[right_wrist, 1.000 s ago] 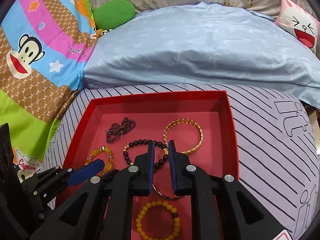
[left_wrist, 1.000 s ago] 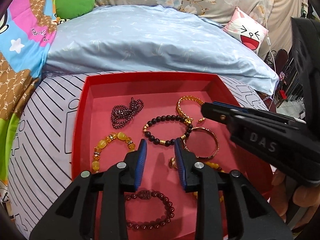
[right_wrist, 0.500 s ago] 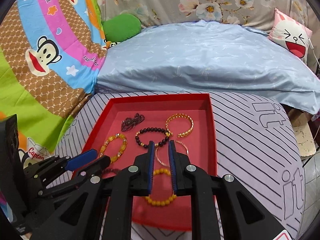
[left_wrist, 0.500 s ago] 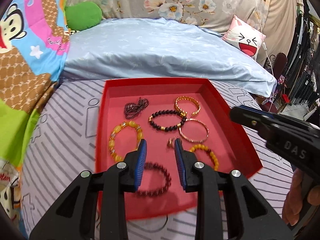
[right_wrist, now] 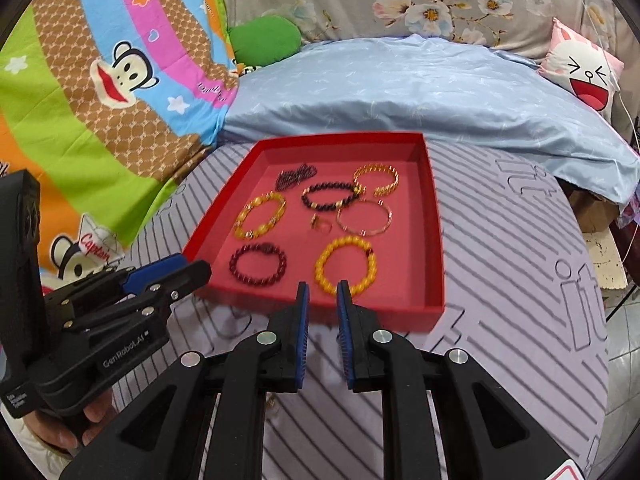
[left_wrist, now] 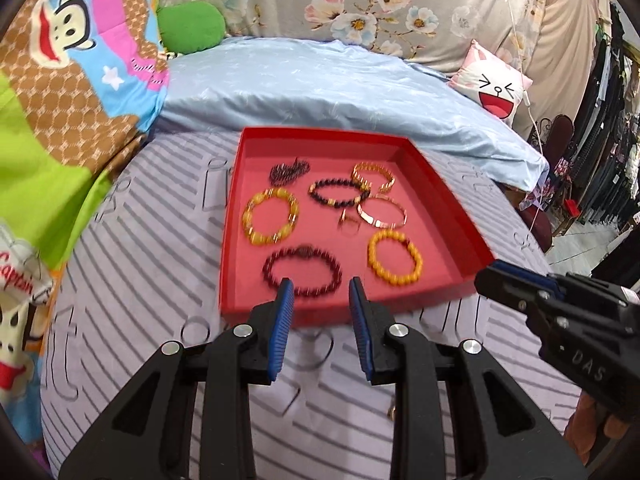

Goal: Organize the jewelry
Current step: 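Move both open tools back to the remaining gold earrings on the sheet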

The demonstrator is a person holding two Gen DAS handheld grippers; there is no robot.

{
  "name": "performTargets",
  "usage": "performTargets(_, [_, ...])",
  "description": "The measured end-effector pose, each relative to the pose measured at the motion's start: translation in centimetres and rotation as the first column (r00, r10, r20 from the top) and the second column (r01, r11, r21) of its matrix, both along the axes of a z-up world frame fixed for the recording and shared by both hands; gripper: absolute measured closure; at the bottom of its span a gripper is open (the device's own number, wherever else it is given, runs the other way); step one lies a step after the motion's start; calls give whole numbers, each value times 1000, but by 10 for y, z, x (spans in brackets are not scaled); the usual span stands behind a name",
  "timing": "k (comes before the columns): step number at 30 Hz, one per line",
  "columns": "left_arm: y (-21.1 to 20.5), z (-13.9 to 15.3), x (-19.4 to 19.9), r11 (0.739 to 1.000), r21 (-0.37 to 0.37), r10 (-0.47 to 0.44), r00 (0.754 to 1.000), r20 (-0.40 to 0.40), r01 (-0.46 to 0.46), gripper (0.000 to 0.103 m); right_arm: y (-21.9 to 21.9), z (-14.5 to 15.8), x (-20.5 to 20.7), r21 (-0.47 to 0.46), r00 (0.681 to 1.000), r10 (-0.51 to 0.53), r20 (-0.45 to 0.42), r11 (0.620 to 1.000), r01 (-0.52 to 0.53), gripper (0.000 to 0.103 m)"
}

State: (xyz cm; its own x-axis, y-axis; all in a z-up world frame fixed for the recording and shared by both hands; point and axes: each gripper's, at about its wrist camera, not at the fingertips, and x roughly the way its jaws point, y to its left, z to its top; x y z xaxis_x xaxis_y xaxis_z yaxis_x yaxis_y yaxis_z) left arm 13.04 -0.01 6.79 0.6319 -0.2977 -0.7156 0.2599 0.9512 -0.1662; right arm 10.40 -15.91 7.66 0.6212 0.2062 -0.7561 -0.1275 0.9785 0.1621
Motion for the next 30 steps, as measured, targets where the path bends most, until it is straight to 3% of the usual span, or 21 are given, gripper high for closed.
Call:
performTargets(15, [20,-43,-54,999,28,38,997,-74,-36,76,25,-58,-50,11,992,69,-108,998,-68,88])
performTargets(25, [22,-54,-68,999,29,40,993,-110,-37,76,39,-68,-52,12,988,91,-124,996,-90,88])
performTargets(28, [23,-54,-68,999,25,40,993,-112,-38,76,42,-70,-50,10,989,88,-122,996,-87,76])
performTargets(30, [23,-54,-68,999,22,41,993,-114,-39,76,43,-71,-50,4,989,85,-118,996,-85,74])
